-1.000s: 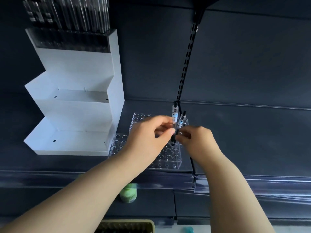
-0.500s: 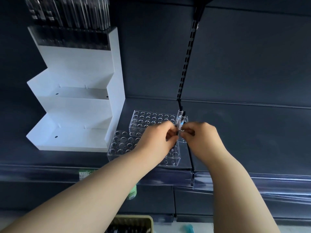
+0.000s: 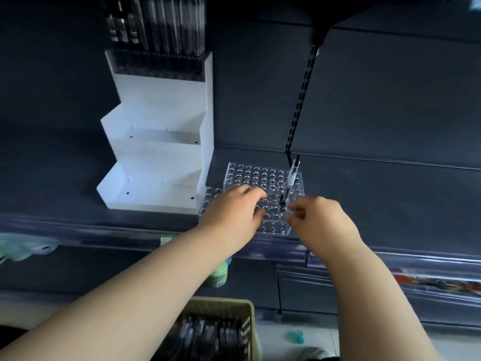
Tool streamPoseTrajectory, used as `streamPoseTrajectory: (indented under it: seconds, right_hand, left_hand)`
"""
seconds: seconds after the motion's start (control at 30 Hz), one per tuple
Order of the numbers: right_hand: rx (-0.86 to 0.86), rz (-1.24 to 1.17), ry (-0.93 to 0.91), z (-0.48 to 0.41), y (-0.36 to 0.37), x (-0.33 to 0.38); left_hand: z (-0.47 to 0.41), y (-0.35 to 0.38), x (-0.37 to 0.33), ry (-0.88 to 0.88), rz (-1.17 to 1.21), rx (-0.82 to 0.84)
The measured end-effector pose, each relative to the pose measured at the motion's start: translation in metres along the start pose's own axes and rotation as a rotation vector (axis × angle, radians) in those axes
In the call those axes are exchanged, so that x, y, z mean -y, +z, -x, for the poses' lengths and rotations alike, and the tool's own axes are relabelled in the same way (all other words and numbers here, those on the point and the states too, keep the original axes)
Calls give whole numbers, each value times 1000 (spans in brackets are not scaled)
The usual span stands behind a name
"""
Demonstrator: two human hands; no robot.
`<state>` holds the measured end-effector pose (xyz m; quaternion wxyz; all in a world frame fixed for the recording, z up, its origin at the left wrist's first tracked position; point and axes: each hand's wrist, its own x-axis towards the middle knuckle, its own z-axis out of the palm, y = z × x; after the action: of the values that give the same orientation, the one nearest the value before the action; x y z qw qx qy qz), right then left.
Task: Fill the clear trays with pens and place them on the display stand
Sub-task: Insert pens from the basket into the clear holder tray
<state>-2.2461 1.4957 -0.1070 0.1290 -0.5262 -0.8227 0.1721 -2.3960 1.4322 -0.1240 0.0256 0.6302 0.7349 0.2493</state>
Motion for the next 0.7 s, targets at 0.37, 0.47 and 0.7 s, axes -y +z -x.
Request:
streamPoseTrajectory:
  seconds: [0.37, 0.47, 0.7]
  right_hand:
    - [363, 156, -114, 96, 84, 48]
    - [449, 231, -110, 122, 116, 55]
    - [615, 316, -31, 163, 170, 62]
  left_hand:
    - [142, -19, 64, 35, -423, 153]
    - [182, -13, 87, -41, -464, 261]
    - [238, 16, 123, -345, -292, 559]
